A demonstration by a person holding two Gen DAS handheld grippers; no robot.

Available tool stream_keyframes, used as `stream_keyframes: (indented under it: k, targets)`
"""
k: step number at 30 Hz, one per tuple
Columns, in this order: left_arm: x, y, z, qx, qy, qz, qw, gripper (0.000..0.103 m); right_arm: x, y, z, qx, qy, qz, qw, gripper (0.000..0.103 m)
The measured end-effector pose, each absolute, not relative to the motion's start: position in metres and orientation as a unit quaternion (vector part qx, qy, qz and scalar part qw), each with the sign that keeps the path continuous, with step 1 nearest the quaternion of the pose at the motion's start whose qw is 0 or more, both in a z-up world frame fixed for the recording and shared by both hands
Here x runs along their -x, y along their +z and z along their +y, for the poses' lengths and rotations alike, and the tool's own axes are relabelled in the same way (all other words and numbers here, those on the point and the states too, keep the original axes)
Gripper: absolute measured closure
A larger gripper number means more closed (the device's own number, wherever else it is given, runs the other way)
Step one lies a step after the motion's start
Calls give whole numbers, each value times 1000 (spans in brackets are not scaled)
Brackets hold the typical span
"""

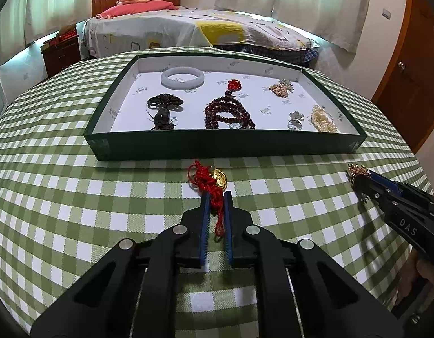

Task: Organize jewelry
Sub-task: 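Carry the pearl brooch with the right tool while the left tool carries the tassel over the tray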

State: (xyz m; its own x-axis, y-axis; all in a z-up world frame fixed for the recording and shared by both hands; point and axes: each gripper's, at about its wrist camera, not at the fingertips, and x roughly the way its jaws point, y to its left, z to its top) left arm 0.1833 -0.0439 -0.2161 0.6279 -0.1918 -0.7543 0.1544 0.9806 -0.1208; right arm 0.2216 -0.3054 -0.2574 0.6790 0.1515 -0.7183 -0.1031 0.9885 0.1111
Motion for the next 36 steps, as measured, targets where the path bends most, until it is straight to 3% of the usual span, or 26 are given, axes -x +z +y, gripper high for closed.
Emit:
stream_keyframes:
  k: [36]
  targets:
    - [-156,-177,-34,11,-88,369,925,95,-201,-226,-292,-23,80,351,932,80]
